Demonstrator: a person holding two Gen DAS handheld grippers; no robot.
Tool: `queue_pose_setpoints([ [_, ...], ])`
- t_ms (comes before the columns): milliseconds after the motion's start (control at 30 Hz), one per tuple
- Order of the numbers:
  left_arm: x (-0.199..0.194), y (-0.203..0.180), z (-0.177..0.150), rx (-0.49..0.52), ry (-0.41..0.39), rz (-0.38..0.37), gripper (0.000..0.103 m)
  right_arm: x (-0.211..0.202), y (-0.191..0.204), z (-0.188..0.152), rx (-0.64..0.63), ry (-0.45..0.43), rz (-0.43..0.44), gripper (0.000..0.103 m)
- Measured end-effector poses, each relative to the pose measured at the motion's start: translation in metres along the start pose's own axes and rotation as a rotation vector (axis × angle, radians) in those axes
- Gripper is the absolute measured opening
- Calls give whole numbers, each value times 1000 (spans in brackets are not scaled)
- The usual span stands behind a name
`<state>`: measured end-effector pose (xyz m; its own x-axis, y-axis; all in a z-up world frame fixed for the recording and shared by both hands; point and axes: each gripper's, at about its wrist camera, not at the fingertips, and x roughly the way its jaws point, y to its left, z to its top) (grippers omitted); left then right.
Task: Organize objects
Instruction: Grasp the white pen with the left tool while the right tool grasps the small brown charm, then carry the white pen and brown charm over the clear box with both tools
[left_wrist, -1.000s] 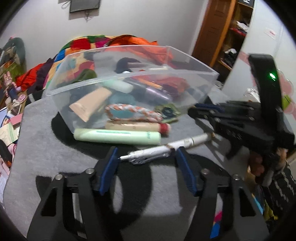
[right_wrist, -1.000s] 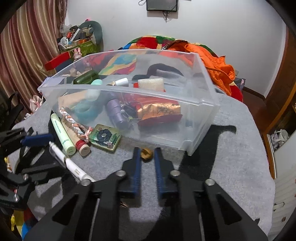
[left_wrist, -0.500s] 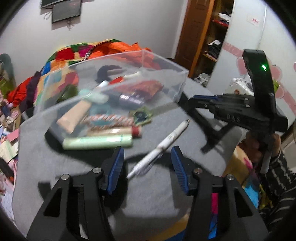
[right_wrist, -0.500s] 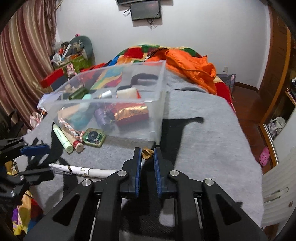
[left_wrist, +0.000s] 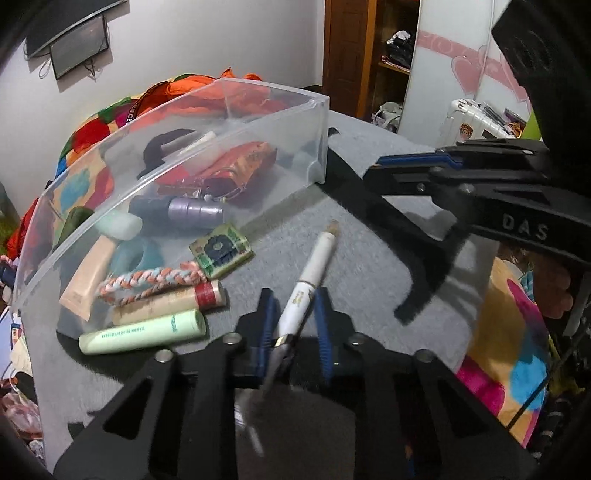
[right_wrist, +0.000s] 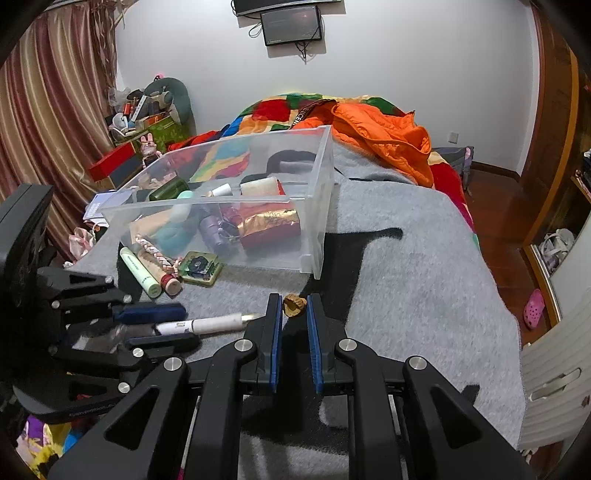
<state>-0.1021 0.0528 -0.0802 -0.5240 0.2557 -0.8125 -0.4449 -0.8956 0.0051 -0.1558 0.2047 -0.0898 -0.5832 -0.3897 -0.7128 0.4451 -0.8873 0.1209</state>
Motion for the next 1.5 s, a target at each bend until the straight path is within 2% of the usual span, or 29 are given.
queue_pose_setpoints([
  [67, -5, -1, -5, -17, 3, -6, 10, -1, 0, 0, 2, -4, 5, 12],
  [200, -10, 3, -7, -59, -10, 55, 10, -2, 5, 2, 0, -12, 19, 12],
  [533, -48, 9, -6, -129, -118, 36, 10, -14, 18, 12, -20, -51, 36, 12],
  [1100, -94, 59, 35, -223, -277, 115, 10, -20, 34, 60, -66, -153, 36, 12],
  [1300, -89, 83, 54, -237, -270, 128, 10, -11, 38, 78, -66, -169, 35, 12],
  [1500, -69, 106, 73, -235, -215, 119, 10, 13, 42, 90, -59, -136, 40, 12],
])
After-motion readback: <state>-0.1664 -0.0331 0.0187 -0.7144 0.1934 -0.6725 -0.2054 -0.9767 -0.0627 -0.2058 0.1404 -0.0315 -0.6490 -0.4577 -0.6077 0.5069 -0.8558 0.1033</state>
